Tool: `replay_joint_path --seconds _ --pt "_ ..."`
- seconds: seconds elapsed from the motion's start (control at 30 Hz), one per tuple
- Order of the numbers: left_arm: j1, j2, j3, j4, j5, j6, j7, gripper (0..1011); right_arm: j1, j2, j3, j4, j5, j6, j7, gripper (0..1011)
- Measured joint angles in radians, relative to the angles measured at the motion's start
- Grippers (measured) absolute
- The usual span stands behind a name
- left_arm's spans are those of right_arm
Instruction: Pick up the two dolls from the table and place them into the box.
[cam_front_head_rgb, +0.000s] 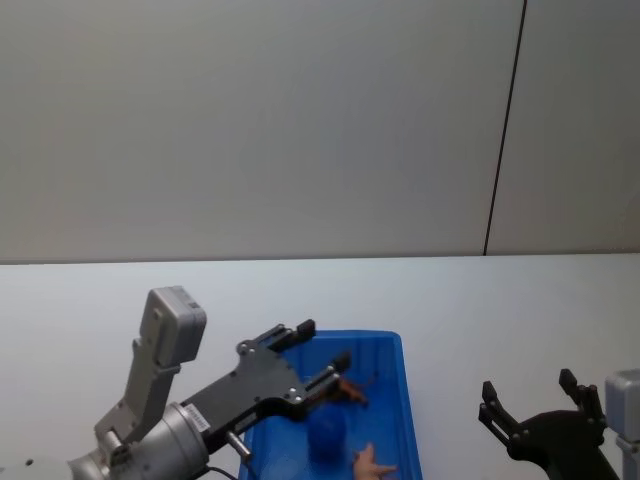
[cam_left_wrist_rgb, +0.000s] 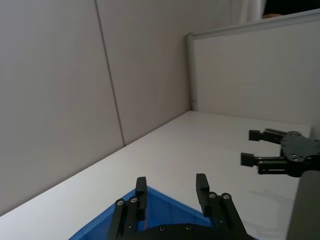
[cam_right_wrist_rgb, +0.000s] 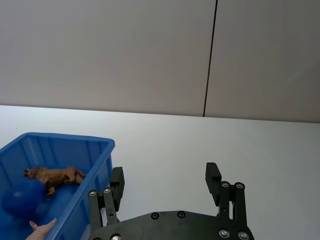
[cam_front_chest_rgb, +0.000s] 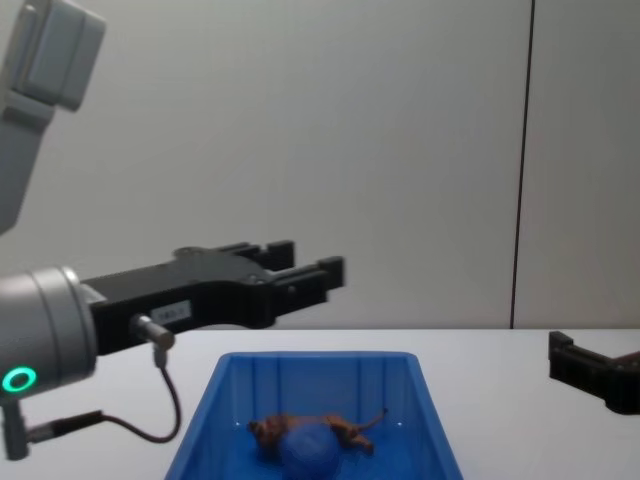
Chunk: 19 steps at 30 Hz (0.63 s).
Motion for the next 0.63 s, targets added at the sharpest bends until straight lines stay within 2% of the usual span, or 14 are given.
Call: replay_joint_path --seconds 0.07,0.17,0.2,0.37,0.5,0.63 --pt "-0.012 -0.010 0.005 0.014 -0.004 -0.003 -0.037 649 0.000 0.000 0.000 0.000 0.000 0.000 0.000 1001" --pt "-0.025 -0.020 0.010 0.029 -0.007 -0.006 -0.069 709 0.000 0.000 0.000 0.000 0.000 0.000 0.000 1001" --pt "-0.033 -0.026 0.013 0.038 -0.009 -0.007 -0.087 768 0.000 0.000 0.000 0.000 0.000 0.000 0.000 1001" --pt "-0.051 -0.041 0.020 0.060 -0.014 -0.011 -0.133 923 0.000 0.000 0.000 0.000 0.000 0.000 0.000 1001" --pt "-0.061 -0.048 0.024 0.071 -0.016 -0.013 -0.157 1001 0.000 0.000 0.000 0.000 0.000 0.000 0.000 1001" --pt "-0.068 -0.054 0.027 0.079 -0.018 -0.015 -0.175 1001 0.000 0.000 0.000 0.000 0.000 0.000 0.000 1001"
